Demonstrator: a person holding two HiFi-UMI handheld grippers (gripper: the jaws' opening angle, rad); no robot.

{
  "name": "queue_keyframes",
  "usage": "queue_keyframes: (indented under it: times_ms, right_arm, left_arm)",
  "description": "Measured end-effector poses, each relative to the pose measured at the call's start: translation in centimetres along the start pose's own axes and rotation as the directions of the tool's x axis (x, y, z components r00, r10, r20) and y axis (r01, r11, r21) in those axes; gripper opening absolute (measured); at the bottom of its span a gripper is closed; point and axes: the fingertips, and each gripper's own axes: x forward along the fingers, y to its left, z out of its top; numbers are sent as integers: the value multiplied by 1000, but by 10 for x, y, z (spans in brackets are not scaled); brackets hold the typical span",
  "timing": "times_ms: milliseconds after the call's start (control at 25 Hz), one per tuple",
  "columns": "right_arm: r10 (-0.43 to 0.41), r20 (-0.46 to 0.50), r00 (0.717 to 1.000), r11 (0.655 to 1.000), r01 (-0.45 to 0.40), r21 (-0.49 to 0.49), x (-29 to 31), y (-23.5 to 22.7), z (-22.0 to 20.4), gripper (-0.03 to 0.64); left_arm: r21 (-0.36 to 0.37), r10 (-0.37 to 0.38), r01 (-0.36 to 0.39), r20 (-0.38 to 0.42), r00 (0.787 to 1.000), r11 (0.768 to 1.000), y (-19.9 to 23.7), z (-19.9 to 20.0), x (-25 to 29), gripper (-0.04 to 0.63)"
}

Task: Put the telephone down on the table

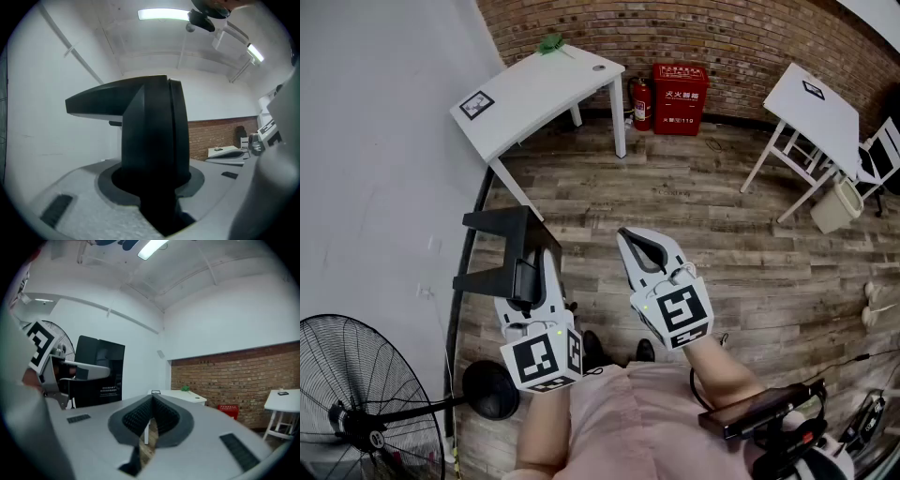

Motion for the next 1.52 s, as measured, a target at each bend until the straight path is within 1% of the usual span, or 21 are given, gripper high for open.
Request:
queue_keyframes:
  times_ms: [320, 400, 480, 560, 600, 720, 880, 1000, 1120, 1240, 1320, 1440, 1520]
  right_arm:
    - [8, 8, 1000, 1000, -8, 7, 2, -8, 2, 3]
    - [12, 20, 1000, 1000, -13, 25, 2, -12, 2, 5]
    - [34, 29, 999, 998, -35, 47, 3, -14, 2, 5]
    - [75, 38, 997, 994, -77, 74, 3, -9, 2, 106]
    - [90, 47, 995, 992, -94, 88, 2, -7, 2, 121]
    - [101, 68, 993, 989, -108, 105, 4, -12, 6, 129]
    - [97, 68, 993, 988, -104, 110, 21, -33, 8, 132]
    - [95, 60, 994, 990, -100, 100, 40, -47, 9, 140]
    - [99, 46, 994, 992, -102, 80, 67, -60, 8, 147]
    - [125, 44, 991, 989, -129, 77, 102, -72, 6, 166]
    - [160, 50, 986, 984, -164, 73, 128, -79, 9, 176]
    - [214, 64, 975, 974, -218, 67, 164, -88, 18, 183]
    - [259, 85, 962, 962, -265, 71, 187, -92, 29, 190]
  left_arm:
    - [10, 2, -2, -7, 1000, 1000, -7, 1, 5, 164]
    - [15, 5, -5, -9, 1000, 1000, -8, 2, 7, 164]
    - [13, 1, -1, -12, 1000, 1000, -9, 2, 9, 164]
    - [2, -22, 22, -15, 1000, 1000, -9, 1, 8, 164]
    - [-3, -38, 38, -16, 999, 999, -8, 1, 7, 164]
    - [-12, -74, 74, -15, 997, 997, -4, 7, 13, 164]
    - [-21, -82, 82, -22, 996, 996, 2, 11, 39, 164]
    - [-27, -106, 106, -35, 994, 994, 7, 6, 62, 163]
    - [-37, -154, 152, -55, 987, 988, 11, -5, 92, 164]
    - [-54, -231, 228, -72, 970, 972, 15, -18, 130, 163]
    - [-67, -302, 298, -73, 950, 952, 18, -23, 155, 163]
    - [-89, -411, 405, -64, 909, 910, 23, -19, 190, 163]
    - [-98, -482, 476, -53, 875, 874, 28, -13, 213, 162]
